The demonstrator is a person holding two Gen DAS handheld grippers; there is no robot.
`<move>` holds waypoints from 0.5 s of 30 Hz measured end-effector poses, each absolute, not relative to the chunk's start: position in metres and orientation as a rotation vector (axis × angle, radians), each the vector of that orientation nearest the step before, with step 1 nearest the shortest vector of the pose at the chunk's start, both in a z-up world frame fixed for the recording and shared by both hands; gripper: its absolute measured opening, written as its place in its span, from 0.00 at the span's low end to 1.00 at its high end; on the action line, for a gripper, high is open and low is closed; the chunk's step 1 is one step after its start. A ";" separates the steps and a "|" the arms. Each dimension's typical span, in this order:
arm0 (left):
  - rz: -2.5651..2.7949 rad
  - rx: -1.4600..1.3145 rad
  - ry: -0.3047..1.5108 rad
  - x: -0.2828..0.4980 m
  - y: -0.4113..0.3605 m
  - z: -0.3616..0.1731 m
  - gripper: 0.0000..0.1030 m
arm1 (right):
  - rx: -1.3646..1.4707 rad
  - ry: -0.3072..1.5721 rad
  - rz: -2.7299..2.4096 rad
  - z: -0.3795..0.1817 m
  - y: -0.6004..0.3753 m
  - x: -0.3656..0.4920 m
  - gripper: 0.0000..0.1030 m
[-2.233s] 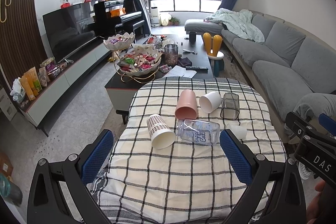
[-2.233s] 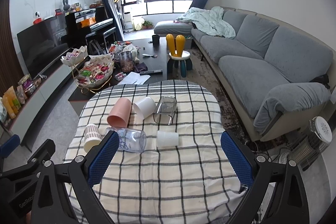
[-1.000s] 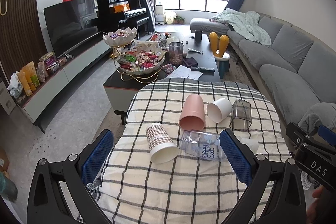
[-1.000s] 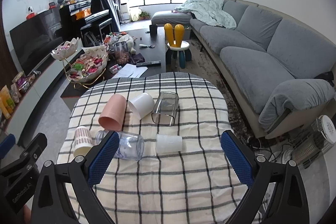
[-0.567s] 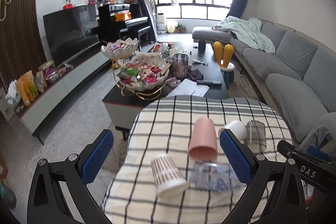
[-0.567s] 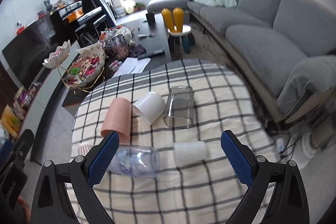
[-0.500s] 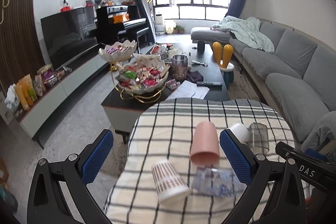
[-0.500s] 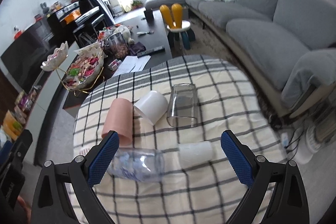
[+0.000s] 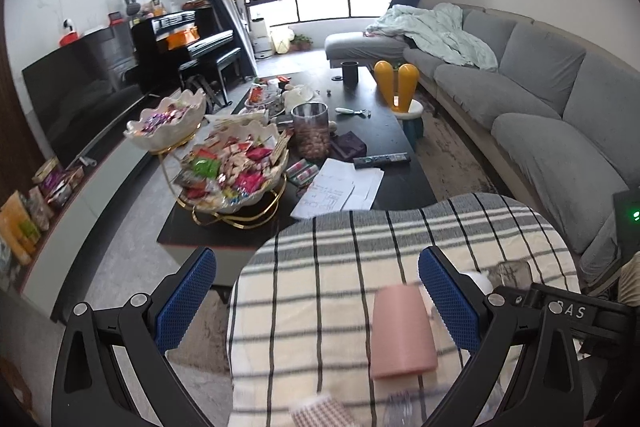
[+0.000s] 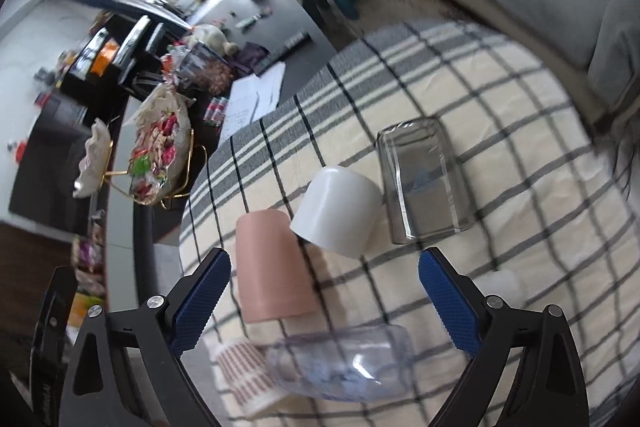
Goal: Flip cup upside down
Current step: 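Reach the right tool to the upright white plastic cup and close on it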
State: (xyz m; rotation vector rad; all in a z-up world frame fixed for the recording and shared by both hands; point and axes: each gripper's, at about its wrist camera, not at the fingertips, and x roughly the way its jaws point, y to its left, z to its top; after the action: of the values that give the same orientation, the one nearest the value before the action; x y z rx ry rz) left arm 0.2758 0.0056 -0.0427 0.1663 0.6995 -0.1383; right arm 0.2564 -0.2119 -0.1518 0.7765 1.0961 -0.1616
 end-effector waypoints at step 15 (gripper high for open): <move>-0.153 0.127 0.754 0.342 0.018 -0.076 1.00 | 0.920 1.248 -0.230 -0.207 -0.205 0.308 0.88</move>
State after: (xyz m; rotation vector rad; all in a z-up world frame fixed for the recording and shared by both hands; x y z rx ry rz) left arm 0.3418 0.0181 -0.0760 0.1275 0.7535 -0.1527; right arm 0.3076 -0.2046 -0.2075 0.9198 1.2478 -0.2304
